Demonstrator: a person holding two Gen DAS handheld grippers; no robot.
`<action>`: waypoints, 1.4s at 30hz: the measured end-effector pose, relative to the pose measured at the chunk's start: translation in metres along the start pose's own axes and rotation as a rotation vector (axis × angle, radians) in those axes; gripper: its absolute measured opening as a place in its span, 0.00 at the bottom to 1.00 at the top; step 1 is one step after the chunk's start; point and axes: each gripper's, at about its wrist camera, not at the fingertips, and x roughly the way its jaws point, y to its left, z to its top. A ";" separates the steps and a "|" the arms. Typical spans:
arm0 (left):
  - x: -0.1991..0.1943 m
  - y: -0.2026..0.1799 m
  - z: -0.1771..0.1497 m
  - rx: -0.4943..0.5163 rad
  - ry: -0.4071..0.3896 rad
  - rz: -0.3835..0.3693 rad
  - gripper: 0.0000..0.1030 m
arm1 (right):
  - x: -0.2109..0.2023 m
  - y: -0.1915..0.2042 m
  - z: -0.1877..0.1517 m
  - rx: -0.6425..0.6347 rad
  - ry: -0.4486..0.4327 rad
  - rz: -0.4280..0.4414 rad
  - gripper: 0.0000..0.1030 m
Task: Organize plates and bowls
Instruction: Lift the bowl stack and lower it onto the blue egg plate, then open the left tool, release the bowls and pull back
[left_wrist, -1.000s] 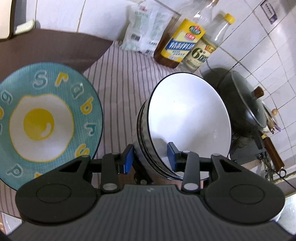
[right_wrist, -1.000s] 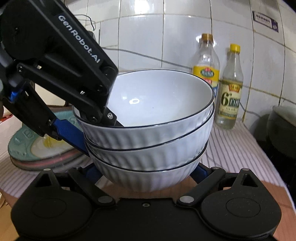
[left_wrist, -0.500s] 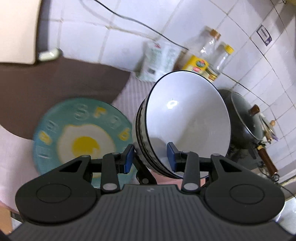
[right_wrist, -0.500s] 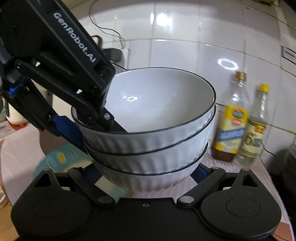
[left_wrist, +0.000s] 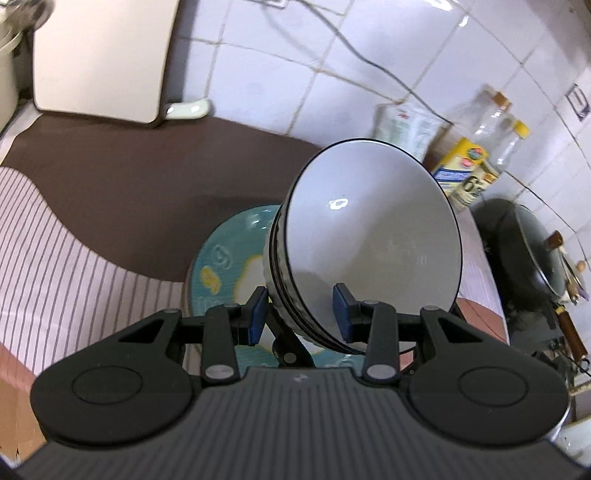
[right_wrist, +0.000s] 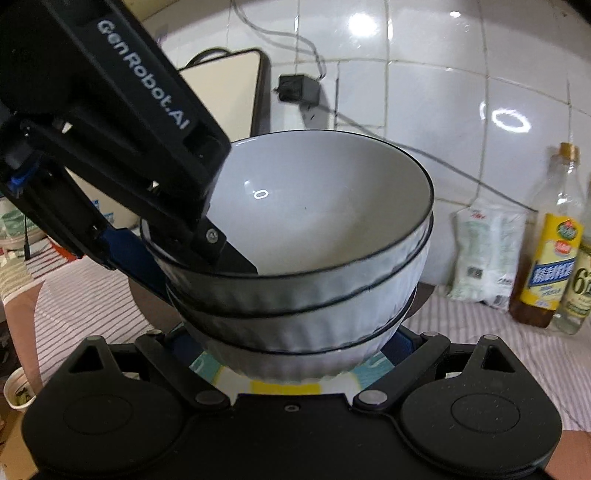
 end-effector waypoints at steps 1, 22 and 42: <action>0.002 0.003 -0.002 -0.005 0.003 0.003 0.35 | 0.004 0.004 -0.002 -0.002 0.008 0.001 0.95; 0.039 0.019 -0.010 -0.013 0.099 0.016 0.35 | 0.037 0.003 -0.028 0.006 0.131 -0.002 0.95; 0.012 0.005 -0.014 0.036 0.016 0.066 0.40 | 0.013 0.021 -0.019 0.000 0.221 -0.087 0.98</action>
